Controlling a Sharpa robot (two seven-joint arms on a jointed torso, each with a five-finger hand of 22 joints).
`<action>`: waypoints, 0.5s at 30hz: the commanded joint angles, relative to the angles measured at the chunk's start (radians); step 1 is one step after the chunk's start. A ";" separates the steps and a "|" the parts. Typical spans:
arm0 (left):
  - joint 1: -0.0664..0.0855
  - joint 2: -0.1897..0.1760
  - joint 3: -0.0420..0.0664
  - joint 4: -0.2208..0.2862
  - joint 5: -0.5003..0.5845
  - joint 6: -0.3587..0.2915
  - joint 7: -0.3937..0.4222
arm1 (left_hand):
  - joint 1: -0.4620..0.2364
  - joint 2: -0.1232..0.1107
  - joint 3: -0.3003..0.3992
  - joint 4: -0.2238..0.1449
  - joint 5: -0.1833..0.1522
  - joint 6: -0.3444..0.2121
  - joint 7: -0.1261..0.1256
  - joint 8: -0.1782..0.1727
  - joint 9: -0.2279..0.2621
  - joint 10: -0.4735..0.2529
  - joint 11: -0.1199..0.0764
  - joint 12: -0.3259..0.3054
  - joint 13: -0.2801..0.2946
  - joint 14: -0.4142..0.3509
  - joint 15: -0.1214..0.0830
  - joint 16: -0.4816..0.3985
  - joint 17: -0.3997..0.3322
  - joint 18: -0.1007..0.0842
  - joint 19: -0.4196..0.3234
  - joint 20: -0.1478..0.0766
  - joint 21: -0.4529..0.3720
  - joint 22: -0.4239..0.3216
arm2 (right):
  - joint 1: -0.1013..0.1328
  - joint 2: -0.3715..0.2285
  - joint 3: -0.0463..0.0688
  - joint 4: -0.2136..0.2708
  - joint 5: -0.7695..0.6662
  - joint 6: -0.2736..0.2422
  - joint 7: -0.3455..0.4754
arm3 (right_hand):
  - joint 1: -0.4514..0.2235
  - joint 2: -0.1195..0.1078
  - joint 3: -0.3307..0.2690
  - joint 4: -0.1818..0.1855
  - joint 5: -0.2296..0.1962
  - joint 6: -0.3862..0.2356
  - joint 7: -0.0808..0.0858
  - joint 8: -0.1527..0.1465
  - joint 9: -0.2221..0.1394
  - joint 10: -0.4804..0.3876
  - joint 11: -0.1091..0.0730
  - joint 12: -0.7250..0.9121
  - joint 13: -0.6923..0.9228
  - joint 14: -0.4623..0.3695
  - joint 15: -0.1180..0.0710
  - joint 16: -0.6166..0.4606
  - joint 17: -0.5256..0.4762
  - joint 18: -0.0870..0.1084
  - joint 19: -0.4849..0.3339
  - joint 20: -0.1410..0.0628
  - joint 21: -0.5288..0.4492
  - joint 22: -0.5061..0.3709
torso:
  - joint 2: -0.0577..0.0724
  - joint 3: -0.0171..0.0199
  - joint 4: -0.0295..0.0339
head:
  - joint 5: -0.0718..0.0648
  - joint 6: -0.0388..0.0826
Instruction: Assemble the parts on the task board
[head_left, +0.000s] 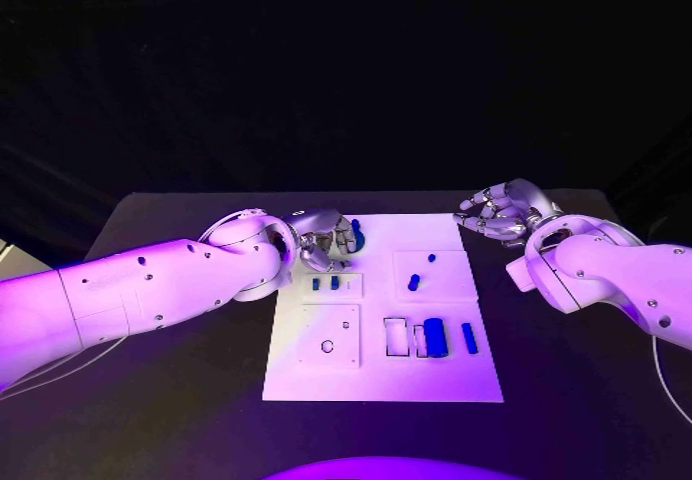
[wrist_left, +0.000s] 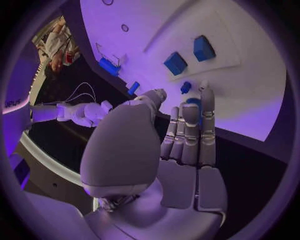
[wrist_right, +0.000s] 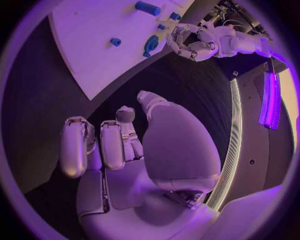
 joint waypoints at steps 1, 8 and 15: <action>0.000 0.011 -0.001 -0.011 -0.111 0.003 -0.001 | 0.012 -0.004 -0.003 0.005 -0.002 0.014 -0.003 0.002 -0.015 -0.002 -0.006 0.008 -0.005 0.034 -0.002 0.052 0.052 0.013 0.008 -0.001 0.025 0.019 | 0.000 0.000 0.000 0.002 -0.005 0.015 0.017 | 0.009 0.005 0.005 -0.002 0.006 -0.006 0.002 0.006 -0.001 -0.009 -0.001 -0.006 -0.001 0.031 -0.005 -0.006 -0.001 0.009 -0.009 0.000 -0.005 0.162 | 0.001 0.0004 -0.0001 | -0.001 0.000; 0.000 0.030 -0.002 -0.032 -0.136 0.018 -0.014 | 0.033 0.000 0.013 0.000 -0.002 0.040 -0.005 -0.005 -0.038 -0.012 -0.007 0.015 -0.017 0.056 -0.003 0.099 0.081 0.013 0.003 -0.002 0.066 0.050 | 0.000 0.000 0.000 0.003 -0.003 0.015 0.016 | 0.013 0.003 0.010 -0.002 0.035 -0.007 0.002 0.009 -0.003 -0.002 -0.002 -0.015 -0.015 0.031 -0.006 -0.012 -0.004 0.010 -0.009 -0.002 -0.010 0.161 | 0.000 -0.0003 -0.0004 | -0.004 -0.005; 0.000 0.042 -0.002 -0.042 -0.148 0.069 -0.037 | 0.036 0.002 0.019 0.000 -0.002 0.052 -0.010 -0.007 -0.046 -0.014 -0.008 0.019 -0.020 0.065 -0.004 0.115 0.092 0.012 0.000 -0.001 0.079 0.061 | 0.000 0.001 0.000 0.003 -0.003 0.015 0.016 | 0.012 0.003 0.010 -0.002 0.037 -0.007 0.002 0.009 -0.003 -0.002 -0.002 -0.015 -0.016 0.031 -0.006 -0.013 -0.003 0.010 -0.009 -0.002 -0.010 0.161 | -0.001 0.0004 0.0015 | -0.005 -0.008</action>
